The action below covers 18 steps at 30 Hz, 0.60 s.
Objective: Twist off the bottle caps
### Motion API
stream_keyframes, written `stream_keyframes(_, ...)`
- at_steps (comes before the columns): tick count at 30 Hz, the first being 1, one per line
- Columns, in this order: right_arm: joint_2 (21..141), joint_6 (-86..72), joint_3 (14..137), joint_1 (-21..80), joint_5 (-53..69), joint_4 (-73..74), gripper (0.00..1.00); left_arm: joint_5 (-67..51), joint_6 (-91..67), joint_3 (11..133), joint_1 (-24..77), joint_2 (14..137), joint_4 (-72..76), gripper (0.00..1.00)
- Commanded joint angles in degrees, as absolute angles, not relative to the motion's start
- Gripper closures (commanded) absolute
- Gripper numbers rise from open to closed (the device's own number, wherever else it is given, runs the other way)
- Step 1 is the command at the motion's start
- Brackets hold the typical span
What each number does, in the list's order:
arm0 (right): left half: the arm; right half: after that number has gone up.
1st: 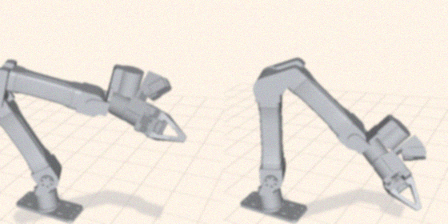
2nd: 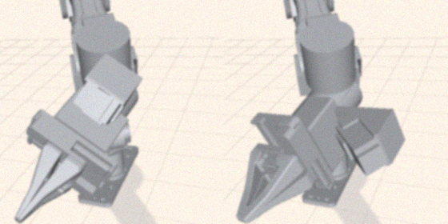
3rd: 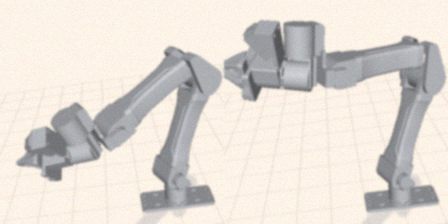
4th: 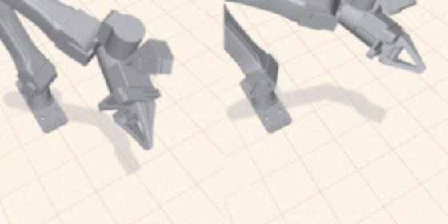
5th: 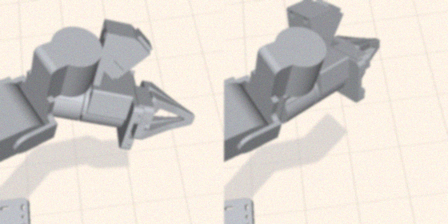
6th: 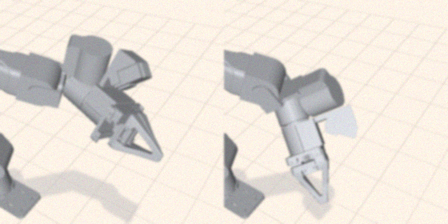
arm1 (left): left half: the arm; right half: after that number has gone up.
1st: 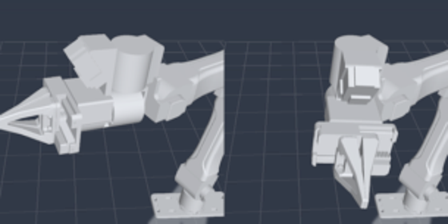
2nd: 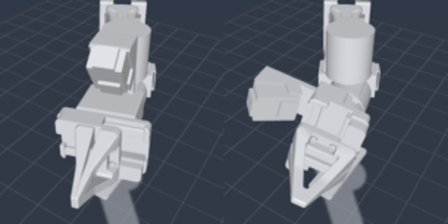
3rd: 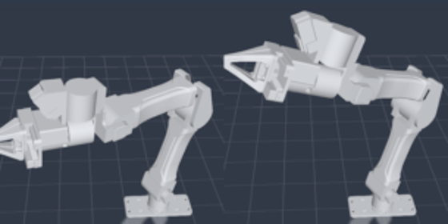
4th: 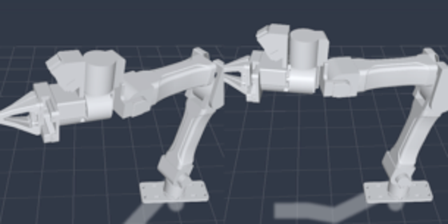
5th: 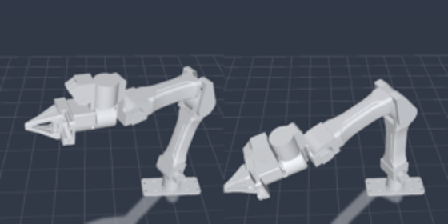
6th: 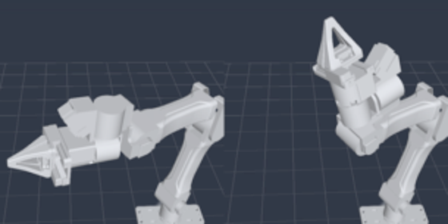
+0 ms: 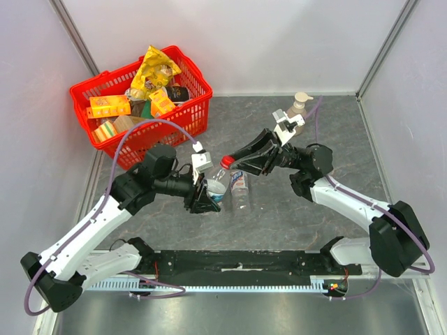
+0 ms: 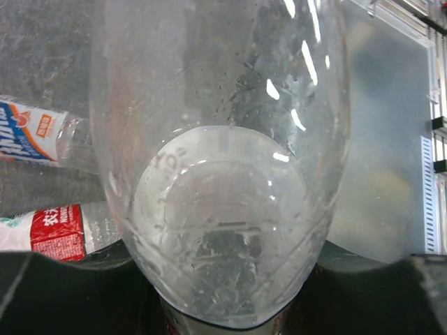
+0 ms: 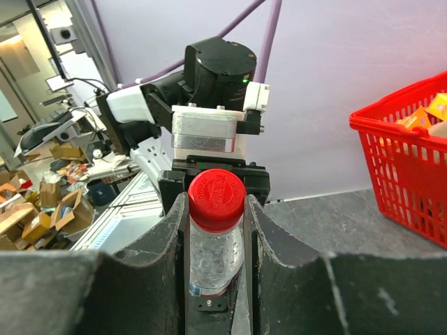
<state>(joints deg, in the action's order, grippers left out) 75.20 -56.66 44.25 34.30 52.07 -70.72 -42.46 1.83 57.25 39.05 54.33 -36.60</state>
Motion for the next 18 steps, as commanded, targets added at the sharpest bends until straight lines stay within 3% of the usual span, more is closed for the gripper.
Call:
stream_keyframes(1,73.74,-61.25,43.42,35.24,56.43,-80.85,1.00,-47.28,4.39,59.15,39.11,52.91,-33.14,0.95)
stream_keyframes(4,74.18,-62.49,44.03,35.24,56.16,-81.21,1.00,-46.76,4.31,59.06,39.11,52.82,-33.13,0.95)
stream_keyframes(5,74.09,-62.93,44.21,35.24,55.99,-81.30,0.95,-46.58,4.39,59.06,39.11,52.91,-33.13,0.95)
stream_keyframes(8,73.83,-63.81,44.82,35.24,55.46,-81.21,0.73,-45.27,4.39,58.62,39.11,52.91,-33.22,0.95)
stream_keyframes(10,73.57,-64.16,45.00,35.24,54.76,-81.04,0.47,-44.04,4.40,58.27,39.11,52.65,-33.22,0.95)
stream_keyframes(15,72.16,-63.72,45.00,34.54,52.74,-78.49,0.05,-40.44,4.66,57.13,39.11,51.86,-33.22,0.95)
stream_keyframes(18,71.46,-63.20,45.00,33.58,50.98,-75.86,0.02,-39.03,5.10,56.60,39.11,51.59,-33.66,0.95)
